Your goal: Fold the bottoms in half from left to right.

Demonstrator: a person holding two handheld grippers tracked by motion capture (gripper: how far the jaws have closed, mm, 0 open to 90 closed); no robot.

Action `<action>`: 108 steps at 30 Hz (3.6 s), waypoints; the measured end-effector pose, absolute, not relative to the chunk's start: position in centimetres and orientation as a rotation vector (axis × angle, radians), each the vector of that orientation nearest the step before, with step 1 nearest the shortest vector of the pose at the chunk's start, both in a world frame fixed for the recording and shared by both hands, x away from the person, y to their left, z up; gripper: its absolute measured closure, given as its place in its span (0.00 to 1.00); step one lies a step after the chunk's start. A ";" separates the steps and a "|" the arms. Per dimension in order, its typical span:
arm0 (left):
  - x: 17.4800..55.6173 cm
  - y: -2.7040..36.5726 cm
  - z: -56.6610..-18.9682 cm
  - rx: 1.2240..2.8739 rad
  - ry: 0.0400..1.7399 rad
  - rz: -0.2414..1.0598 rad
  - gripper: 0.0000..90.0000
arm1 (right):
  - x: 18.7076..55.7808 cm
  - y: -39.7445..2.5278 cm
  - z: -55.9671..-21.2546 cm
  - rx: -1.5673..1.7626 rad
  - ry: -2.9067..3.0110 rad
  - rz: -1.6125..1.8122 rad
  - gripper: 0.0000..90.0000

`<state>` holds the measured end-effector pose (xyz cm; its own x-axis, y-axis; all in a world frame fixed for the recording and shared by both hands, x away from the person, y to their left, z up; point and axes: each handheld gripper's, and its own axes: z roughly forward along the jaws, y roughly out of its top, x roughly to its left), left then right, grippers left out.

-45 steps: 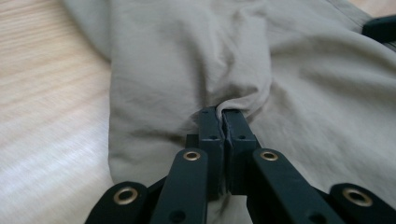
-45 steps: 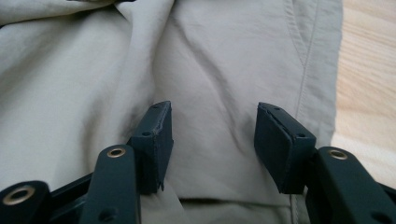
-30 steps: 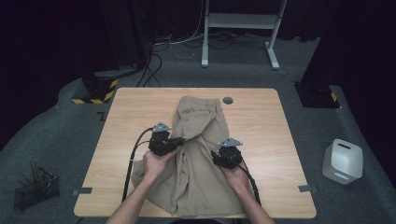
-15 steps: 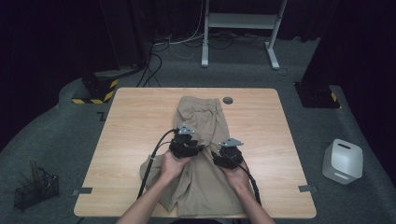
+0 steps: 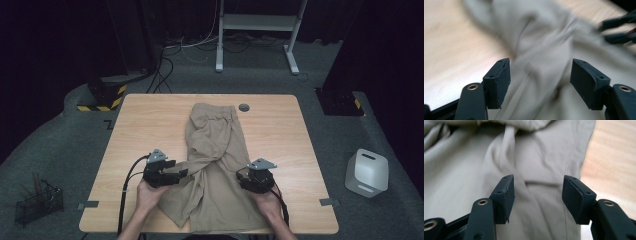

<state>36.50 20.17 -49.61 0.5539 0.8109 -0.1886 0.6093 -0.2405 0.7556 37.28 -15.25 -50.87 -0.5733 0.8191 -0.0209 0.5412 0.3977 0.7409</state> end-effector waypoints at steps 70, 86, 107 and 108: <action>38.6 9.6 -48.7 2.083 0.986 0.312 0.76 | 41.0 -12.6 -52.2 1.226 2.256 0.953 0.47; 37.4 14.3 -50.3 2.067 1.122 0.376 0.52 | 38.5 -14.9 -52.3 1.219 2.246 0.964 0.49; 36.2 12.6 -49.9 2.055 0.974 0.248 0.98 | 38.1 -14.9 -52.0 1.212 2.249 0.971 0.50; 36.1 12.2 -50.0 2.053 0.961 0.243 0.98 | 37.9 -15.1 -52.0 1.208 2.254 0.968 0.50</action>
